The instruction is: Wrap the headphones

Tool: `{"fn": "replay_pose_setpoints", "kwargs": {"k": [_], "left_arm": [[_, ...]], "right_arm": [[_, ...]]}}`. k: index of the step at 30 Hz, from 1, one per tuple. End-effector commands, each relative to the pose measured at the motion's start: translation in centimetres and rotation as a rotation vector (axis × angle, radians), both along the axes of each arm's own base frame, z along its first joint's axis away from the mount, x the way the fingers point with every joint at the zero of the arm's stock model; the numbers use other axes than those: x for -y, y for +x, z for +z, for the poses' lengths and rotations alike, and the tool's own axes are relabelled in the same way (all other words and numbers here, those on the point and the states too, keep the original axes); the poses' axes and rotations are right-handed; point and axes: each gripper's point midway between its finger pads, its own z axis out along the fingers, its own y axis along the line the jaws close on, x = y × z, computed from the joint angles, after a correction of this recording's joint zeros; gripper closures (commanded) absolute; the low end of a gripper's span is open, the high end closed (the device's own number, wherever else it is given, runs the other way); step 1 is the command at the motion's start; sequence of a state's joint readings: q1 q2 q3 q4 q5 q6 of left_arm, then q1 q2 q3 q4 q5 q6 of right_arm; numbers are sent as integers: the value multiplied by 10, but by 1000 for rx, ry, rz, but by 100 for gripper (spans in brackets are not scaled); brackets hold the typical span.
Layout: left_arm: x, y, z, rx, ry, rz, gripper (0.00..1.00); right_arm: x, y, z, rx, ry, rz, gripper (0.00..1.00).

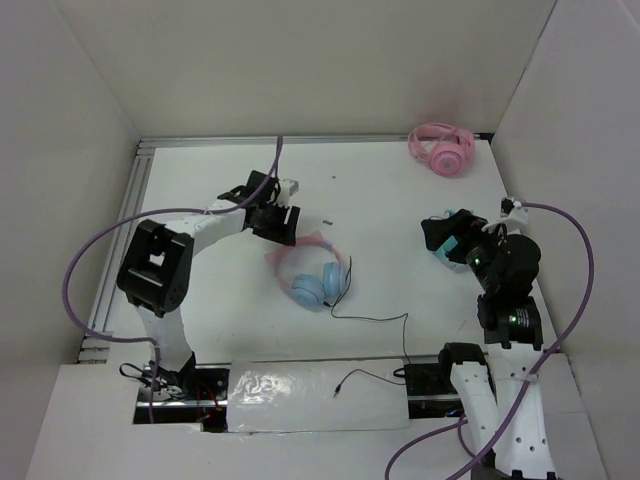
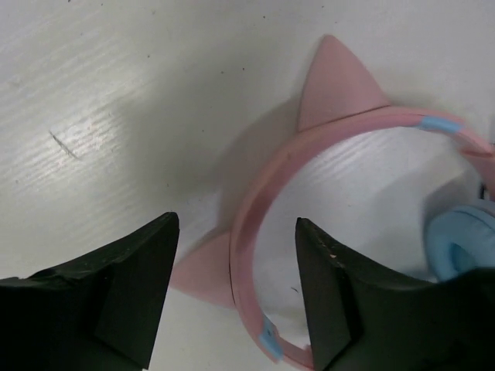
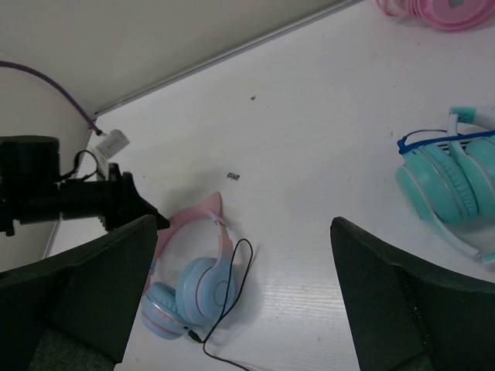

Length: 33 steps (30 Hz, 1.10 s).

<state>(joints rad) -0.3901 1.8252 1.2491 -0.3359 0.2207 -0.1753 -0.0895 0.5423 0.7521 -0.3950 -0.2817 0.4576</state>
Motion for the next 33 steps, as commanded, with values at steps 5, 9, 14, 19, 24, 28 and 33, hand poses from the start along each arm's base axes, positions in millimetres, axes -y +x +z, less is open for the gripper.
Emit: {"fn": "replay_pose_setpoints", "kwargs": {"k": [5, 9, 14, 19, 24, 28, 33], "left_arm": [[5, 26, -11, 130, 163, -36, 34], [5, 27, -27, 128, 239, -33, 45], [5, 27, -38, 112, 269, -25, 56], [3, 23, -47, 65, 291, 5, 88], [0, 25, -23, 87, 282, 77, 100], [-6, 29, 47, 155, 238, 210, 100], [-42, 16, 119, 205, 258, 527, 100]], "right_arm": [[-3, 1, 19, 100, -32, 24, 0], [-6, -3, 23, 133, -37, 43, 0], [-2, -6, 24, 148, -42, 17, 0], [-2, -6, 24, 150, -44, 17, 0], [-11, -7, 26, 173, -60, 75, 0], [-20, -16, 31, 235, -89, 128, 0], [-35, -18, 26, 288, -115, 214, 0]]}}
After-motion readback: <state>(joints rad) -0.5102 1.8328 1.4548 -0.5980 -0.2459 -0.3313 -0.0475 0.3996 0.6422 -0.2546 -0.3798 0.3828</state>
